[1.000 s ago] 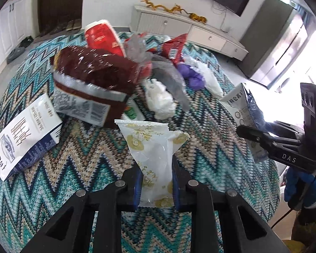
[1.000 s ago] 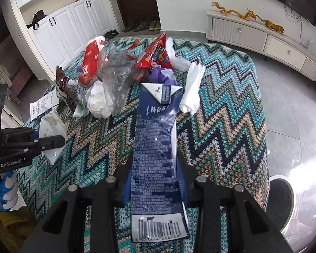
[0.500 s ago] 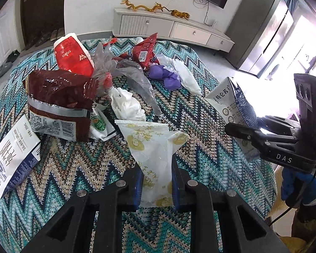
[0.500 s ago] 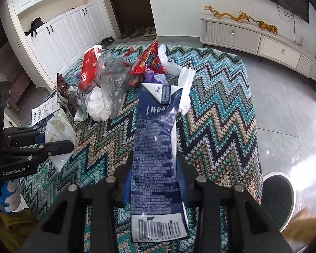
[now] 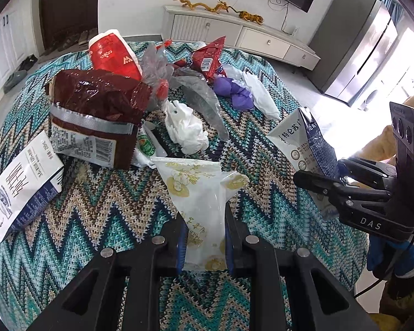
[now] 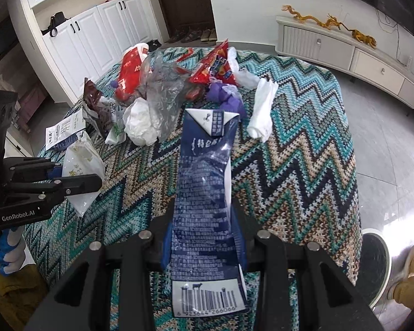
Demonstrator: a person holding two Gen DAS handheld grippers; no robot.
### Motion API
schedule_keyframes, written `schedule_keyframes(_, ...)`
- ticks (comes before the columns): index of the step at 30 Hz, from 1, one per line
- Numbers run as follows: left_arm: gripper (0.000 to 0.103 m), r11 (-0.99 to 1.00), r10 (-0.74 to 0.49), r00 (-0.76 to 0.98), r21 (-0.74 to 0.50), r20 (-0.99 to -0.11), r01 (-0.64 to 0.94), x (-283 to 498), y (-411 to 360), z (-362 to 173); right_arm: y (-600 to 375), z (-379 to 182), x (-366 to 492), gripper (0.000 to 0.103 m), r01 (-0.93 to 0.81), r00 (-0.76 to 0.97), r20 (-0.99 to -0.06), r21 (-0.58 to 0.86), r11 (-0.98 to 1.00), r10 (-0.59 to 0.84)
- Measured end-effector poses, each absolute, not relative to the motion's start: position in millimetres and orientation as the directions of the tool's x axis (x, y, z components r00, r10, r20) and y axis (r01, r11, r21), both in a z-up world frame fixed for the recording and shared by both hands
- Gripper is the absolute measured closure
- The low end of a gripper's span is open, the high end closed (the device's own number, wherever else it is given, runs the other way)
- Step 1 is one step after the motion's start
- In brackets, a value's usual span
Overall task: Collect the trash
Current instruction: 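Carry both items to the round bin and open both tools to drop them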
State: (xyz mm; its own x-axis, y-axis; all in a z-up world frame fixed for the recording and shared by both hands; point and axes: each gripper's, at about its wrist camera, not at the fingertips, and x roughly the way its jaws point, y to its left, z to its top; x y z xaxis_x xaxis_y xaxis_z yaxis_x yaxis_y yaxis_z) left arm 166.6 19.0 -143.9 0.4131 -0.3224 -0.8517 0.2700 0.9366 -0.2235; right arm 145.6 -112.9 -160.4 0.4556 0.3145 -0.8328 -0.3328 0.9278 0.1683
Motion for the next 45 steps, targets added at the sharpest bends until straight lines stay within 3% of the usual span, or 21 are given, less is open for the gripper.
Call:
schedule_keyframes(10, 0.082, 0.928, -0.334, 0.418, -0.216, -0.845, 0.304, 176.9, -6.3, -117.5, -127.5, -138.6, 151.3, 0.069, -0.366, 0.49, -0.808, 0.149, 0.919, 0.326)
schedule_keyframes(18, 0.082, 0.847, -0.413, 0.36, -0.207, -0.837, 0.49, 193.3, -115.6, -91.3, -242.2, -119.4, 139.7, 0.069, -0.157, 0.567, -0.813, 0.051, 0.986, 0.132)
schedule_keyframes(25, 0.08, 0.745, -0.485, 0.179, -0.298, -0.856, 0.597, 208.5, -250.1, -108.8, -375.7, -171.1, 116.2, 0.069, 0.109, 0.471, -0.88, -0.003, 0.994, -0.055)
schedule_keyframes(33, 0.08, 0.734, -0.451, 0.004, -0.368, -0.893, 0.57, 227.9, -379.4, -186.1, -464.2, -257.9, 101.8, 0.069, 0.264, 0.375, -0.927, 0.1, 0.959, -0.006)
schedule_keyframes(36, 0.075, 0.745, -0.426, -0.026, -0.366, -0.905, 0.557, 228.7, -404.1, -216.0, -480.2, -284.6, 103.8, 0.069, 0.291, 0.354, -0.935, 0.127, 0.948, 0.017)
schedule_keyframes(38, 0.065, 0.75, -0.425, -0.049, -0.381, -0.904, 0.54, 229.0, -412.2, -231.3, -485.9, -297.9, 106.0, 0.068, 0.308, 0.346, -0.938, 0.132, 0.942, 0.018)
schedule_keyframes(40, 0.045, 0.76, -0.426, -0.065, -0.396, -0.902, 0.516, 232.3, -416.5, -246.6, -492.1, -310.2, 108.1, 0.068, 0.335, 0.337, -0.941, 0.138, 0.932, 0.018)
schedule_keyframes(45, 0.043, 0.754, -0.465, -0.089, -0.447, -0.881, 0.481, 235.6, -411.4, -252.4, -502.7, -327.5, 104.0, 0.06, 0.382, 0.306, -0.952, 0.111, 0.918, -0.013)
